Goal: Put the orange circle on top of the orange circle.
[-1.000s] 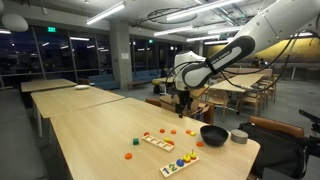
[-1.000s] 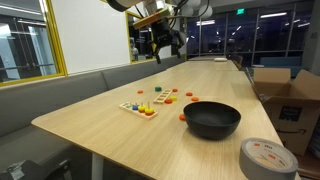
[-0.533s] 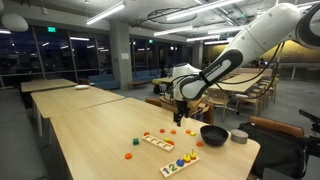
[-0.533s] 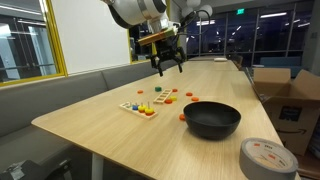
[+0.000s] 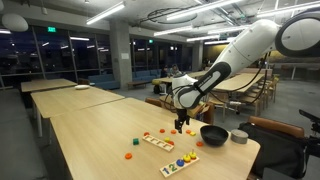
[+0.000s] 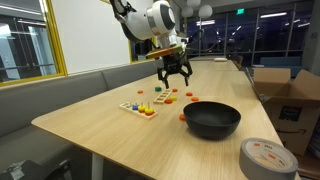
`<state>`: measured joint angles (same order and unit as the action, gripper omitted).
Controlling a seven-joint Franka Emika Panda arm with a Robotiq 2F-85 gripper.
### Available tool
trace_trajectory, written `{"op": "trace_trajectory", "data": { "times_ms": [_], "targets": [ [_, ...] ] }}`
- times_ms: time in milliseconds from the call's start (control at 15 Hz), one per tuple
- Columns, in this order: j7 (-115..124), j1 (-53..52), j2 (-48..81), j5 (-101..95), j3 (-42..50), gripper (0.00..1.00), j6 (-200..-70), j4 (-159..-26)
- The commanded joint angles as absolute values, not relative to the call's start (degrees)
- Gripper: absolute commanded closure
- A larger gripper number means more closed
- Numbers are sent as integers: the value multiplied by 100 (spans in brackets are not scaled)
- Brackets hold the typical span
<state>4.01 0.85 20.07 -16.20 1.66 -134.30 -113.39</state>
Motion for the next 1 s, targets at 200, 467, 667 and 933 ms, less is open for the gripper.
{"op": "trace_trajectory", "data": {
  "times_ms": [200, 467, 667, 933],
  "targets": [
    [-84, 234, 2559, -1040, 178, 0, -13226, -10851],
    [-157, 326, 2816, -734, 202, 0, -13027, -10678],
    [-147, 437, 2982, -544, 233, 0, -12836, -10570],
    [-145, 572, 3150, -408, 290, 0, -12657, -10480]
  ]
}}
